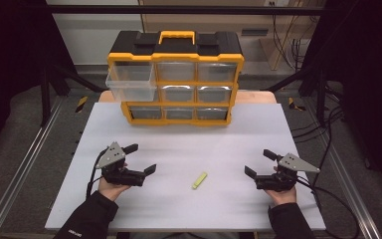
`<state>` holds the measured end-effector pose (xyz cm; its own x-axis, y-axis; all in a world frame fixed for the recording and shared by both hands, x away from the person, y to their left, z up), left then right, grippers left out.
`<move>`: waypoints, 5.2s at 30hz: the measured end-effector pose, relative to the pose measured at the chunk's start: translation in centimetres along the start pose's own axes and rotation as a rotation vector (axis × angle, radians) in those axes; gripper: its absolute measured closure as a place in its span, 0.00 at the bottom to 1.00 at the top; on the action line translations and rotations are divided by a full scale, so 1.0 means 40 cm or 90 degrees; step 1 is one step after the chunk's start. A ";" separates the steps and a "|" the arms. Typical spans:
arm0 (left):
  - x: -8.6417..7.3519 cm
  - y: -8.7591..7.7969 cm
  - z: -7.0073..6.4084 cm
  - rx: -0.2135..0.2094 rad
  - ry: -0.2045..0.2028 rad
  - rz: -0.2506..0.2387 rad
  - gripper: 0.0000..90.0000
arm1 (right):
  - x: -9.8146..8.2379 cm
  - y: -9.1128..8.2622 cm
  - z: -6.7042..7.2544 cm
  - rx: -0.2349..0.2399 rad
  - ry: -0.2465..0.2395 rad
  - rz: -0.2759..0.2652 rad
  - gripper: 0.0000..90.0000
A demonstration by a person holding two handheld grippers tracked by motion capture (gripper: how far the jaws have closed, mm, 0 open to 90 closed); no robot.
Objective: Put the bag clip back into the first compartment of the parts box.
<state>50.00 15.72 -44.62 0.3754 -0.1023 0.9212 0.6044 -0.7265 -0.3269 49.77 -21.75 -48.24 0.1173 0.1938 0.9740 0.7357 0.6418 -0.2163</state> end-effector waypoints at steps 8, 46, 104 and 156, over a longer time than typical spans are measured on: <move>0.002 0.040 -0.032 -0.011 0.006 0.024 0.02 | 0.000 0.001 0.001 0.003 0.000 0.000 0.01; -0.032 0.241 -0.175 -0.060 0.034 0.135 0.01 | -0.002 0.003 0.003 0.007 0.000 0.005 0.01; -0.177 0.354 -0.229 -0.009 0.036 0.331 0.70 | -0.005 0.004 0.003 0.009 -0.003 0.009 0.01; -0.083 0.286 -0.206 -0.005 0.021 0.281 0.86 | -0.005 0.004 0.004 0.012 0.000 0.010 0.01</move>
<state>49.87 2.16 -49.67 0.5731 -0.4255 0.7004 0.3858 -0.6140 -0.6886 49.77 -21.57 -48.47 0.1288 0.2031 0.9707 0.7213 0.6525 -0.2322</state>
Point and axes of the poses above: each handheld gripper's, and its own axes: y roughly forward along the jaws, x roughly out of its top, z roughly to its left, the point moved 8 cm from there along y, roughly forward along the jaws, and after that the axes turned 11 degrees about -y, right-handed, at the moved point
